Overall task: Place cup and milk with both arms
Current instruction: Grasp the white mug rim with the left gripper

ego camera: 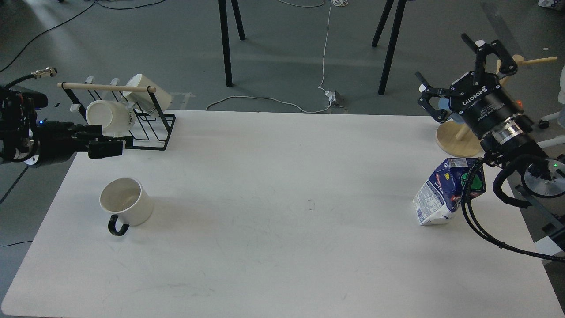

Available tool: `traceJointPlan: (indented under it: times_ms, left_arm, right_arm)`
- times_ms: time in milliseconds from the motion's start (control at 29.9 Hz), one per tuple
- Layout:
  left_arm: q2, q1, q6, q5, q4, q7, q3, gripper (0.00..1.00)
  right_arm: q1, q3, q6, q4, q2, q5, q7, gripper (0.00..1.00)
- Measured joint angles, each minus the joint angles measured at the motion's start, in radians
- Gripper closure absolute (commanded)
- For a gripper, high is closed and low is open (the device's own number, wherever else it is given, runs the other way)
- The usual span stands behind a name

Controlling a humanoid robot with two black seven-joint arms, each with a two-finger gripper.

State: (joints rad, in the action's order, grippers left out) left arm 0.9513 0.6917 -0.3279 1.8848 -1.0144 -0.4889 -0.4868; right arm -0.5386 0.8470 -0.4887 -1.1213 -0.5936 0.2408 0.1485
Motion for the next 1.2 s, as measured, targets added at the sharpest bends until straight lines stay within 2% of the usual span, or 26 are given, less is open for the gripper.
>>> traceJointPlan:
  times_ms: [501, 969, 1203]
  left_arm:
    - [-0.080, -0.113, 0.014, 0.014, 0.092, 0.000, -0.004, 0.00]
    - [-0.140, -0.133, 0.045, 0.016, 0.217, 0.000, 0.007, 0.00]
    - [-0.156, -0.145, 0.061, 0.016, 0.238, 0.000, 0.008, 0.00]
  right_arm:
    - [0.013, 0.003, 0.000, -0.001, 0.000, 0.001, 0.003, 0.01]
    - [0.029, 0.006, 0.000, -0.012, -0.002, 0.002, 0.004, 0.01]
    - [0.039, 0.007, 0.000, -0.014, -0.002, 0.002, 0.005, 0.01]
